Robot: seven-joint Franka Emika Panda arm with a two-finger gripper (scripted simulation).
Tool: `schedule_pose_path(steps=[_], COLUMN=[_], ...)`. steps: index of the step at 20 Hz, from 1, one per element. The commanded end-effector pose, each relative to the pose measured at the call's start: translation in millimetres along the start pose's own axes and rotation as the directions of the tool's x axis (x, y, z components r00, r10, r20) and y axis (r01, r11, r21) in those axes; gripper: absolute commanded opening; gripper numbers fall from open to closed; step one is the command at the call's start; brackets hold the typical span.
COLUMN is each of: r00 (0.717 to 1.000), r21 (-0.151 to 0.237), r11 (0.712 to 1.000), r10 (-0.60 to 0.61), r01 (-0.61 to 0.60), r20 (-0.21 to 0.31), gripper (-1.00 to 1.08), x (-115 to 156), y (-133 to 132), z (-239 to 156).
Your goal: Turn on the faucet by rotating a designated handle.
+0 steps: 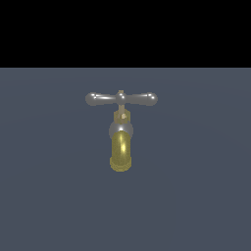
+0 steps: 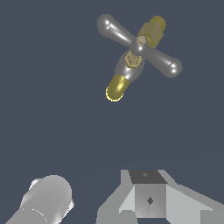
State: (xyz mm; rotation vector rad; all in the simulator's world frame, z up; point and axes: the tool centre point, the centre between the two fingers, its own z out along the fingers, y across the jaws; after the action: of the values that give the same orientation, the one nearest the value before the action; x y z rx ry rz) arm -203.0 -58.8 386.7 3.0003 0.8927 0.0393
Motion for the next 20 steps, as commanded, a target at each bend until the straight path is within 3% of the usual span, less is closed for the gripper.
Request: schedule_pose_path(steps=[1, 10, 20], r00=[0.998, 0.962, 0.876], r21=[0.001, 0.006, 0.011], r11=[0.998, 0.962, 0.876], r10=[-0.061, -0.271, -0.483], r01=[0.061, 0.271, 0.483], r20=[0.001, 0.004, 0.006], gripper=[-1.0, -1.0, -1.0], x=[3, 17, 39], y=[8, 35, 60], z=[12, 55, 102])
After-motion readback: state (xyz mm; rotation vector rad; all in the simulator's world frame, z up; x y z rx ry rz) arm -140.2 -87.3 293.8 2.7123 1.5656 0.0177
